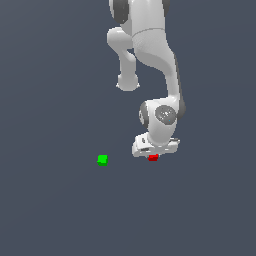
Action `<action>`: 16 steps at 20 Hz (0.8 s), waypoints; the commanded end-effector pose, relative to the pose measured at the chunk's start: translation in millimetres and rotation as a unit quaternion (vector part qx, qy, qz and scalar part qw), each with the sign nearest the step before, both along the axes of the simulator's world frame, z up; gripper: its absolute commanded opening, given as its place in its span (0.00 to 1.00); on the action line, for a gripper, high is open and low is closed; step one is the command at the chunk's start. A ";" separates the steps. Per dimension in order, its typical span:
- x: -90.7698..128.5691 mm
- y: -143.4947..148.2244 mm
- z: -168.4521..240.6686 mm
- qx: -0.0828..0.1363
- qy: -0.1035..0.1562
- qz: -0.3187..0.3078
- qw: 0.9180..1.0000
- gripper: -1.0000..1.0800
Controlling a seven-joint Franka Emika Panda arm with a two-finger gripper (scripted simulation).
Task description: Stack the red cube on top of the green cube.
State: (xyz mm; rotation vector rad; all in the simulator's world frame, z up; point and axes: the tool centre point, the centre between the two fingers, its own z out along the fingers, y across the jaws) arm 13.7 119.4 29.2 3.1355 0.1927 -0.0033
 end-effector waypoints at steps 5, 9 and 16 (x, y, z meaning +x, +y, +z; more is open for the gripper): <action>-0.1 -0.1 36.2 0.000 -0.001 0.000 1.000 0.00; -0.4 -0.2 64.0 0.000 -0.001 0.000 1.000 0.00; 0.7 0.1 89.5 0.000 -0.001 0.000 1.000 0.00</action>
